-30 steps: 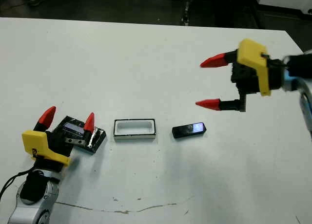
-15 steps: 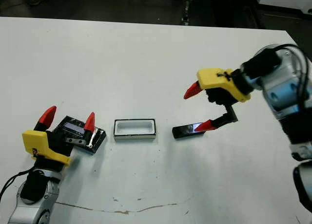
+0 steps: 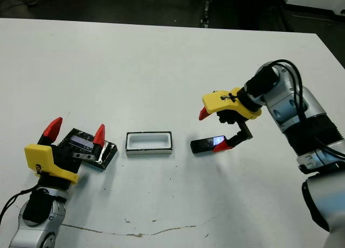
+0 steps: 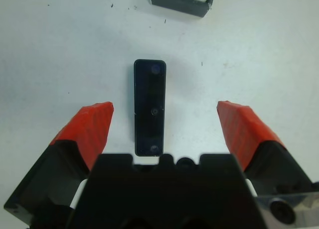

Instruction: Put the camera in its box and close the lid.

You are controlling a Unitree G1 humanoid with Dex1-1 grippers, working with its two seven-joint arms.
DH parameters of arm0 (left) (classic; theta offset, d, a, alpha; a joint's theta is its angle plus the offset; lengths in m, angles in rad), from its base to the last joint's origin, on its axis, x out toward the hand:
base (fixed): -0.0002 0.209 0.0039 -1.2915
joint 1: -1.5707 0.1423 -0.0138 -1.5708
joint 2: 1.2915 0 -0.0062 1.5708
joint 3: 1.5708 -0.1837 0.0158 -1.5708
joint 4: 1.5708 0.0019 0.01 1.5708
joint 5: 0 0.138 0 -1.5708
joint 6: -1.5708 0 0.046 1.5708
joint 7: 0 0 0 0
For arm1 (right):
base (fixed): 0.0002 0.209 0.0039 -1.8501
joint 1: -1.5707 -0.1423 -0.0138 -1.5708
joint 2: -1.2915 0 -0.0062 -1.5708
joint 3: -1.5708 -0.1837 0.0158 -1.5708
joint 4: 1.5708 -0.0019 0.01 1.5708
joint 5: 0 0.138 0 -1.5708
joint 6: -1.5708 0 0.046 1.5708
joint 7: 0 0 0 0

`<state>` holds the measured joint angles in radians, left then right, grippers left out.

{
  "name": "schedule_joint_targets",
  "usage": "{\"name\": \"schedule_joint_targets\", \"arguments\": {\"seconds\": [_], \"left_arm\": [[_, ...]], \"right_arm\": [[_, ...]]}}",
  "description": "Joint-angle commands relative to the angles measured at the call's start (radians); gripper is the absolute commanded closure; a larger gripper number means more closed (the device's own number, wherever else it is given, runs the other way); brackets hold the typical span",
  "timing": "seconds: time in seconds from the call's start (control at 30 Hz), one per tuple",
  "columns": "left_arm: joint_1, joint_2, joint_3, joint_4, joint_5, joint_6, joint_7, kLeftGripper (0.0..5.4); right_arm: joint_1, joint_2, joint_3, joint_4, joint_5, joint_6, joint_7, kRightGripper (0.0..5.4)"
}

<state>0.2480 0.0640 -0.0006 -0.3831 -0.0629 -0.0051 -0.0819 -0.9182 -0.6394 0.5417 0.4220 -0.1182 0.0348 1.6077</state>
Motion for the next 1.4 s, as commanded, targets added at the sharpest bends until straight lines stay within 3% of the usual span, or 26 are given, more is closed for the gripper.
{"name": "schedule_joint_targets", "arguments": {"seconds": [0.03,0.3,0.5,0.87,1.03,1.4], "left_arm": [[0.016,0.002,0.001,-0.007,0.007,0.01,0.003,0.0],[0.022,0.002,0.002,-0.015,0.005,0.014,0.004,0.0],[0.025,0.001,0.002,-0.016,0.005,0.012,0.005,0.0],[0.029,-0.001,0.001,-0.024,-0.001,0.021,0.006,0.0],[0.029,0.002,0.003,-0.021,-0.001,0.016,0.002,0.0],[0.031,0.005,0.003,-0.022,-0.003,0.016,-0.002,0.0]], "right_arm": [[0.01,0.005,-0.008,0.016,-0.011,-0.012,-0.005,0.01],[0.064,-0.003,-0.03,-0.008,-0.009,-0.028,-0.029,0.01],[0.11,-0.008,-0.042,-0.064,-0.018,0.015,-0.049,0.01],[0.167,-0.014,-0.059,-0.121,-0.011,0.031,-0.061,0.04],[0.189,-0.008,-0.065,-0.117,-0.006,0.021,-0.079,0.59],[0.215,0.002,-0.083,-0.083,0.028,-0.005,-0.108,2.4]]}}
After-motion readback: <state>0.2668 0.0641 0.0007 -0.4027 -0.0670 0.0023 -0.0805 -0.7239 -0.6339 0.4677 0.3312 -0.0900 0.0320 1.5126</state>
